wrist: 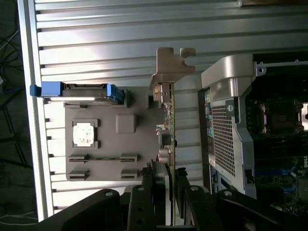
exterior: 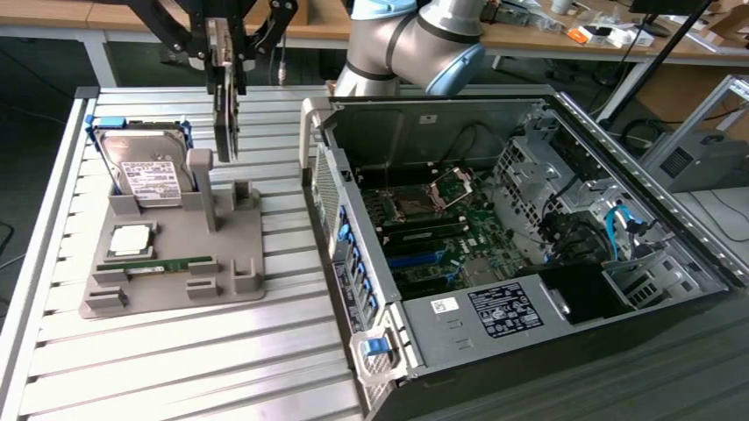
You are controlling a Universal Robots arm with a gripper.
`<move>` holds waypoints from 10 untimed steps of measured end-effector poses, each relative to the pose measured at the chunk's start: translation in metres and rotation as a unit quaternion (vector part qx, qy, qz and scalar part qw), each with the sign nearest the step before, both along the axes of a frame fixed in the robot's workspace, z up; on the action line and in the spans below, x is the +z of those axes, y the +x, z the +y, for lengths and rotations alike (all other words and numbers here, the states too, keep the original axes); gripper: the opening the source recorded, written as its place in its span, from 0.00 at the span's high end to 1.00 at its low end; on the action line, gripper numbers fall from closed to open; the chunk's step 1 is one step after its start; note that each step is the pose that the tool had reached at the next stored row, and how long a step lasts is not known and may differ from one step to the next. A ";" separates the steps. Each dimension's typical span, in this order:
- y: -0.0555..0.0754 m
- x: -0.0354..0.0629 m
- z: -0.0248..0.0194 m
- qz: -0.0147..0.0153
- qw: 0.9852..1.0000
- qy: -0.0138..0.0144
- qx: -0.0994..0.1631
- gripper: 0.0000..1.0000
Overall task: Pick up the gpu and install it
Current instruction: 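Pick up the gpu and move the gpu toward the slot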
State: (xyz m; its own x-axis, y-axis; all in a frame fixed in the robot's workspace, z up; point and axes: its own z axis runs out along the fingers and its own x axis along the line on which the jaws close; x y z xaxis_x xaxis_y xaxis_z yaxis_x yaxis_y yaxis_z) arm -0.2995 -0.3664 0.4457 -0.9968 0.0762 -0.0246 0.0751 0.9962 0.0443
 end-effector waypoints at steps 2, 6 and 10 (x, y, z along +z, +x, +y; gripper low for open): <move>0.000 0.0023 0.0000 0.000 1.000 0.000 0.000 0.70; 0.000 0.0070 0.0000 0.000 1.000 0.000 0.000 0.70; 0.000 0.0113 0.0000 0.000 1.000 0.000 0.000 0.70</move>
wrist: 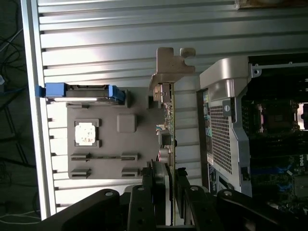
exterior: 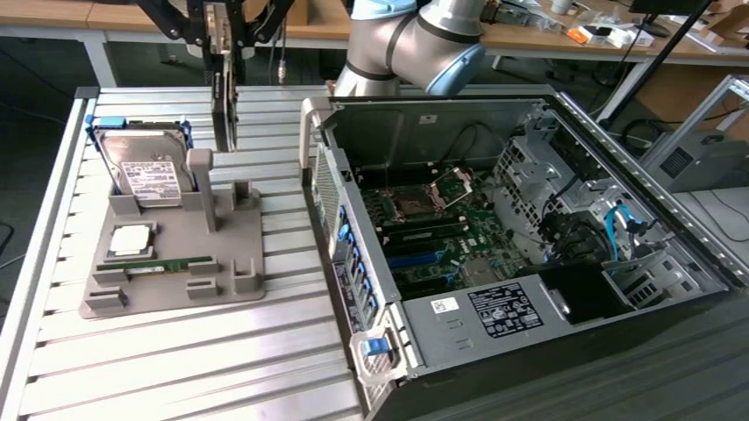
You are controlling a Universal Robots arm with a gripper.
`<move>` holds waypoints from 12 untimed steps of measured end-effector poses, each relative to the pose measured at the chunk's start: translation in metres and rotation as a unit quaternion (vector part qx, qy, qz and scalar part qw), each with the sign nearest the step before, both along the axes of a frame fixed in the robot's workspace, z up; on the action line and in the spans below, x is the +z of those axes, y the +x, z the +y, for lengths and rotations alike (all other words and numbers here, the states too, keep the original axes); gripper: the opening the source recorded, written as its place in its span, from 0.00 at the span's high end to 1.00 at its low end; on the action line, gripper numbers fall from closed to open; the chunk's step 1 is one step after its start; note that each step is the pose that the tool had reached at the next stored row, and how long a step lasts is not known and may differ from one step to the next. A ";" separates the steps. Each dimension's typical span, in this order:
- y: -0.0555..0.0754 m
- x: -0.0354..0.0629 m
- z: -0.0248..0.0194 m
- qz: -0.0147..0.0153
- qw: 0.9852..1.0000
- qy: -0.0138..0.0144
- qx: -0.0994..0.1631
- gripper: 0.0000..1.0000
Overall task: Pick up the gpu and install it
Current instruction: 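Pick up the gpu and move the gpu toward the slot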
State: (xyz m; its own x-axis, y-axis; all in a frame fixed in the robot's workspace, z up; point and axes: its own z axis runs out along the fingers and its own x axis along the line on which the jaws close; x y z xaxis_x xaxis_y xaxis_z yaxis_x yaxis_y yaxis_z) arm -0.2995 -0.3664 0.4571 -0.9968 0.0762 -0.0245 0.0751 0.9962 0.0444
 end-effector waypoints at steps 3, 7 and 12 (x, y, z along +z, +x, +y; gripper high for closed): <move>0.000 0.0003 0.0000 0.000 1.000 0.000 0.000 0.70; 0.000 0.0003 0.0000 0.000 1.000 0.000 0.000 0.70; 0.002 0.0001 0.0000 0.000 1.000 0.000 0.000 0.70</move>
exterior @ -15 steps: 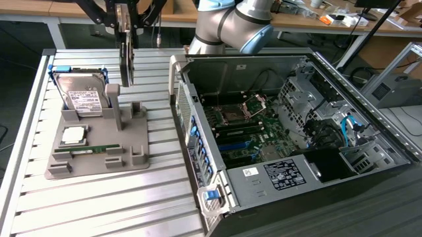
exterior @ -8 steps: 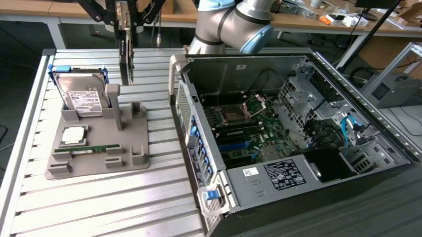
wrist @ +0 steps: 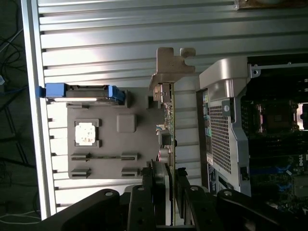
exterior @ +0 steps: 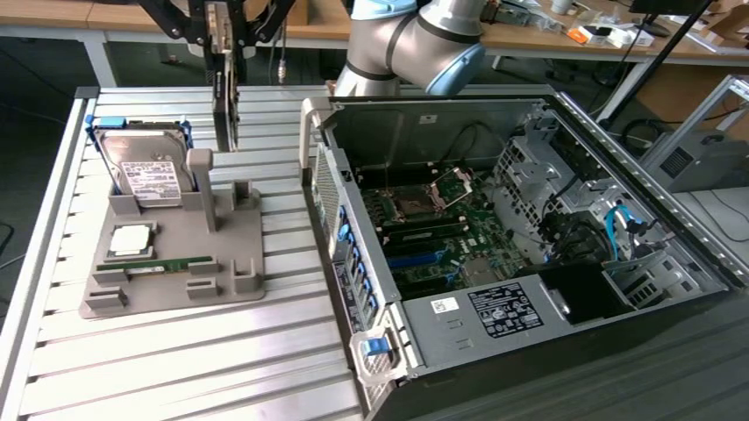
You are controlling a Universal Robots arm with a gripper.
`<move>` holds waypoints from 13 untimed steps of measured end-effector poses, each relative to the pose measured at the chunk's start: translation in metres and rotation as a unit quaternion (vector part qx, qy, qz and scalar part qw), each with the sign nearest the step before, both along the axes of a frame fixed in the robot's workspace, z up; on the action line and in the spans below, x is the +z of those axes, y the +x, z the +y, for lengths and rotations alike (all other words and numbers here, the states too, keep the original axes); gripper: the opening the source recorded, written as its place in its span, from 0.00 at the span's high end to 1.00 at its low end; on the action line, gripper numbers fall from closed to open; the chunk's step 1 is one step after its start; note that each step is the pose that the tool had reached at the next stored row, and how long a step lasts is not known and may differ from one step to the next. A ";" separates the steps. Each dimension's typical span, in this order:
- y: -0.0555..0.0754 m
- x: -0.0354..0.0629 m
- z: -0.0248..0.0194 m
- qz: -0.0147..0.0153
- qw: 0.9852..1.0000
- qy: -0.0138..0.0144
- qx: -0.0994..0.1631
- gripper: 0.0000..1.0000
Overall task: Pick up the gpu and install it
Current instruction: 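Pick up the gpu and move the gpu toward the slot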
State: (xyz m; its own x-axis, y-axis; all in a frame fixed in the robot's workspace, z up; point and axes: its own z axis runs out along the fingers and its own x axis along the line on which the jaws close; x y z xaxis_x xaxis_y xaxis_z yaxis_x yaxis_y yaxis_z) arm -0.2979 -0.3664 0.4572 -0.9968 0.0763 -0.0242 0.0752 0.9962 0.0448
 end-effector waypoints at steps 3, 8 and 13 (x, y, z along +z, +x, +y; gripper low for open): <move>0.003 -0.0005 -0.0004 0.000 1.000 0.000 0.000 0.70; 0.007 -0.0007 -0.0036 0.000 1.000 0.000 -0.001 0.70; 0.012 -0.0010 -0.0086 0.000 1.000 0.000 -0.001 0.70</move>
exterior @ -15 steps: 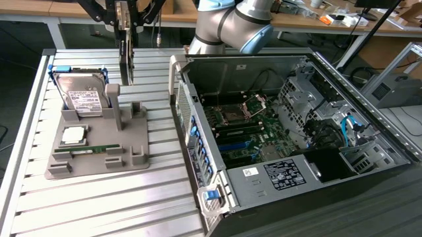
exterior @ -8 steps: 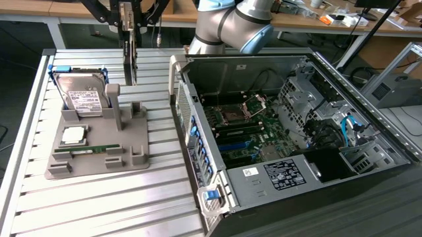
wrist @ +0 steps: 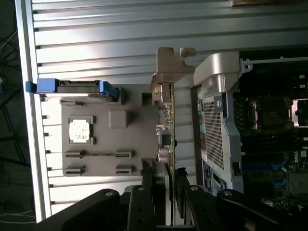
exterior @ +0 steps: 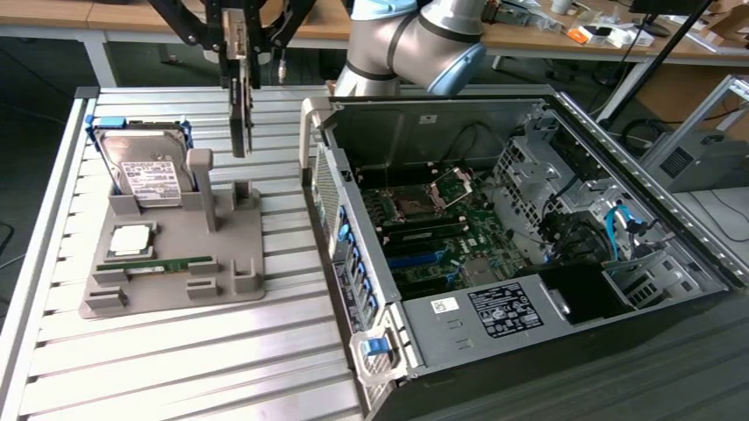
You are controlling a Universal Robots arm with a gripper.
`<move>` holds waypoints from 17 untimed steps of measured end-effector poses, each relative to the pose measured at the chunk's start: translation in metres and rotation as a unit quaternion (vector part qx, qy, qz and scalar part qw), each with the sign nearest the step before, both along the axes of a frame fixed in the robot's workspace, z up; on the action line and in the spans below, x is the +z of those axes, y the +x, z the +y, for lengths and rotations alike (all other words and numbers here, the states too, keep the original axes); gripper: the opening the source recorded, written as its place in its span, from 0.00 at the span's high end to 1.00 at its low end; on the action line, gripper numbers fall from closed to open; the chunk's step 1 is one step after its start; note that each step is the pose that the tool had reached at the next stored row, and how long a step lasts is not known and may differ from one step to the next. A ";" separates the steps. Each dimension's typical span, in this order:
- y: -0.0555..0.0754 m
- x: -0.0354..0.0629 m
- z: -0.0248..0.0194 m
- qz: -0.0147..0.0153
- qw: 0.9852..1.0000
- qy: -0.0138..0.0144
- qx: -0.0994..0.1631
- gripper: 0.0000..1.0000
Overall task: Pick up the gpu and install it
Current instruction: 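Pick up the gpu and move the gpu toward the slot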
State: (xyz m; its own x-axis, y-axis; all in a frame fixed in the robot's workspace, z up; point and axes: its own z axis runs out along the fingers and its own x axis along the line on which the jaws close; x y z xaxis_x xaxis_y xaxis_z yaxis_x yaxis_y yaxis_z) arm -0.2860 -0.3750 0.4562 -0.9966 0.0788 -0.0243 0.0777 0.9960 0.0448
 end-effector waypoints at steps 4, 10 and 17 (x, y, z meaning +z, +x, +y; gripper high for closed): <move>0.008 -0.0003 -0.0021 0.000 1.000 -0.001 0.000 0.70; 0.016 -0.0006 -0.0031 0.000 1.000 -0.004 0.000 0.70; 0.025 -0.0009 -0.0040 0.000 1.000 -0.006 0.000 0.70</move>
